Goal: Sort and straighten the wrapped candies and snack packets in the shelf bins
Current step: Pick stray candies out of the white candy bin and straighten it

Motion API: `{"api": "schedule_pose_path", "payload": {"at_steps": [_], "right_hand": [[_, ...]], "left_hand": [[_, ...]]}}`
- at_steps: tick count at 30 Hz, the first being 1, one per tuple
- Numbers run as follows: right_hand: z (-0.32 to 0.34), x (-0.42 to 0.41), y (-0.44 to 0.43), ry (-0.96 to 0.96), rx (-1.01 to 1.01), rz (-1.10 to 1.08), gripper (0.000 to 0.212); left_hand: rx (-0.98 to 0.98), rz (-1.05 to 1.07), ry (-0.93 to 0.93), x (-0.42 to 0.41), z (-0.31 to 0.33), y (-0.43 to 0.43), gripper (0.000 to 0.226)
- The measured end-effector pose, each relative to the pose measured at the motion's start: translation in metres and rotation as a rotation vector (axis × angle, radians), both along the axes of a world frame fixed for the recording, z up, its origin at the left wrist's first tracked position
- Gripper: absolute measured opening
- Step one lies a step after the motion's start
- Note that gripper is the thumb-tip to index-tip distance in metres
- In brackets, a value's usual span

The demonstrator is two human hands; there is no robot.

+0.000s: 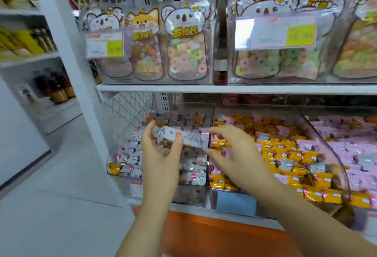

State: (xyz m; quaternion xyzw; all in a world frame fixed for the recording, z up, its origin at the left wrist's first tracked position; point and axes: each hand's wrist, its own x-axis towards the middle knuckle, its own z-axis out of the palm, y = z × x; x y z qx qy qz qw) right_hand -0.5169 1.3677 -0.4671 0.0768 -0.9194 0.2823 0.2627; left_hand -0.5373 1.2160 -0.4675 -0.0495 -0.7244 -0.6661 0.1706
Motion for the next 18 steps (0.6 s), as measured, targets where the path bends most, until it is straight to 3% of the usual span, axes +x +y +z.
{"api": "schedule_pose_path", "payload": {"at_steps": [4,11,18], "right_hand": [[-0.009,-0.013,-0.026,0.022,0.176,0.075,0.022],[-0.019,-0.029,-0.06,-0.191,0.571,0.145,0.025],[-0.025,-0.037,-0.071,-0.336,0.477,0.161,0.011]], "left_hand": [[0.014,0.11,0.024,-0.011,-0.005,-0.027,0.059],[-0.128,0.104,0.038,-0.022,-0.004,-0.047,0.062],[-0.308,0.087,0.034,-0.02,-0.009,-0.059,0.067]]}}
